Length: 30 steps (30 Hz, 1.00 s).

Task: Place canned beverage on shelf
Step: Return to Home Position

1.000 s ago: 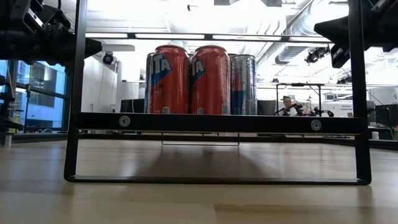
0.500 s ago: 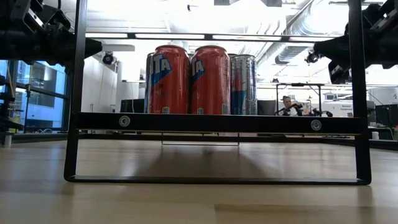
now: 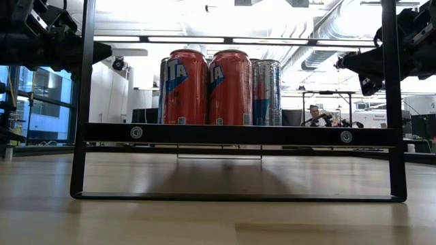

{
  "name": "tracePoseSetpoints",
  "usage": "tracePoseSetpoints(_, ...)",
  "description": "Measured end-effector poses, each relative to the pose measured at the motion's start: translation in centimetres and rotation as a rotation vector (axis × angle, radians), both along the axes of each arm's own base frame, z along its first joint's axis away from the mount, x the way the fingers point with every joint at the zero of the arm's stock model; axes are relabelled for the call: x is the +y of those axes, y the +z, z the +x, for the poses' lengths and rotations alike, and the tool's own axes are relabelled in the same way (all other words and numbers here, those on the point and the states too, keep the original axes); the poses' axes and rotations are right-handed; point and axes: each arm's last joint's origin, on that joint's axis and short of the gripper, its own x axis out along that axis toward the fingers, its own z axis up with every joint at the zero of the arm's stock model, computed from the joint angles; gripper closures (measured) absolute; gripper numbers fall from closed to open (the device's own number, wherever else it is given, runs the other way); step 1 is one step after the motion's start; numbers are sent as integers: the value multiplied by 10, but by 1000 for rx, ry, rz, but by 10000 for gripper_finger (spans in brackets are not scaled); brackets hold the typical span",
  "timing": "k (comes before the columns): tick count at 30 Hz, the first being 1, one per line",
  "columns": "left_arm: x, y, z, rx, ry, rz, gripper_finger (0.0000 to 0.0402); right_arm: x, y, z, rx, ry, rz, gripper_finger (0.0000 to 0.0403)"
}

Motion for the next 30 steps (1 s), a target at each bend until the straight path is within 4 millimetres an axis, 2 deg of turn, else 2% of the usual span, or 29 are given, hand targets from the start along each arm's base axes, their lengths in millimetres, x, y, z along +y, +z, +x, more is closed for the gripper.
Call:
tracePoseSetpoints(11,0,0,0,0,0,0,398,0,-9,6,103,0,5,403)
tracePoseSetpoints(30,0,0,0,0,0,0,398,0,-9,6,105,-1,5,402)
